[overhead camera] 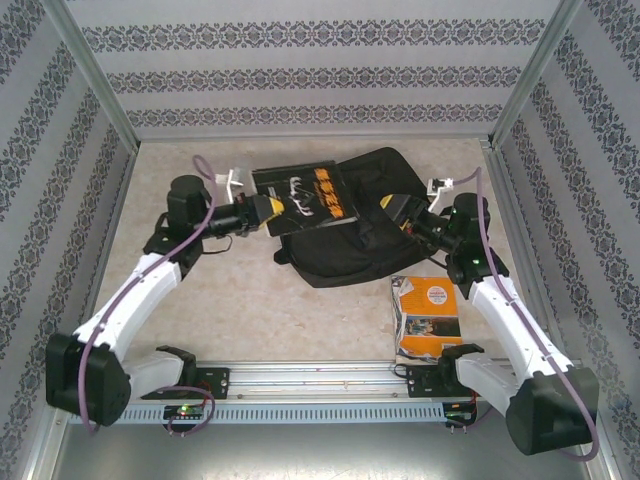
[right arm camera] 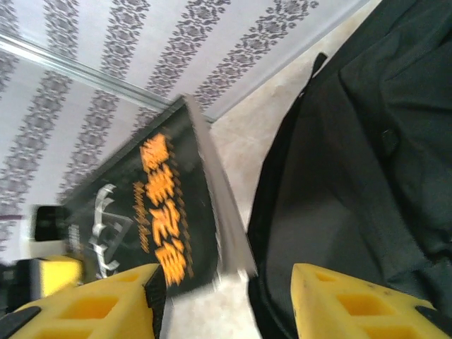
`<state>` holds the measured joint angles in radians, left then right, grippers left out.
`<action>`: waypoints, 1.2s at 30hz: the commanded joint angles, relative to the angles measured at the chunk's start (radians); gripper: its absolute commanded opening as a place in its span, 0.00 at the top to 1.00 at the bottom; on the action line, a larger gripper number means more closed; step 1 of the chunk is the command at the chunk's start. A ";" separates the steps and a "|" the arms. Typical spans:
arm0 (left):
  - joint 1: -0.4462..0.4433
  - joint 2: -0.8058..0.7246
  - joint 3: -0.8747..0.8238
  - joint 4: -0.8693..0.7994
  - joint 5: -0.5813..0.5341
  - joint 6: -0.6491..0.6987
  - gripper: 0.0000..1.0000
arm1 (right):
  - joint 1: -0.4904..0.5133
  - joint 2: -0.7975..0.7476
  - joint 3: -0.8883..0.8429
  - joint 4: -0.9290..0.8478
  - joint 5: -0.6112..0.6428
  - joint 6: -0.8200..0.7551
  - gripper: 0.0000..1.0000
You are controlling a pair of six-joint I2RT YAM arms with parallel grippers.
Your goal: Pack the student bag
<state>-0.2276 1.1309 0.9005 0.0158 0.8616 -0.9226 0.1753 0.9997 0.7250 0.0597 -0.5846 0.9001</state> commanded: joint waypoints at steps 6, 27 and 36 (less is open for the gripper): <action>0.002 -0.223 0.108 -0.443 -0.565 0.298 1.00 | 0.230 0.138 0.152 -0.280 0.310 -0.303 0.46; 0.017 -0.292 0.050 -0.467 -0.765 0.377 1.00 | 0.461 0.750 0.742 -0.759 0.923 -0.779 0.28; 0.022 -0.289 0.037 -0.439 -0.714 0.366 1.00 | 0.485 0.932 0.848 -0.774 1.150 -0.875 0.35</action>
<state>-0.2199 0.8581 0.9329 -0.5304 0.1230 -0.5747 0.6456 1.9011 1.5291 -0.6807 0.4408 0.0772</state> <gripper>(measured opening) 0.175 0.653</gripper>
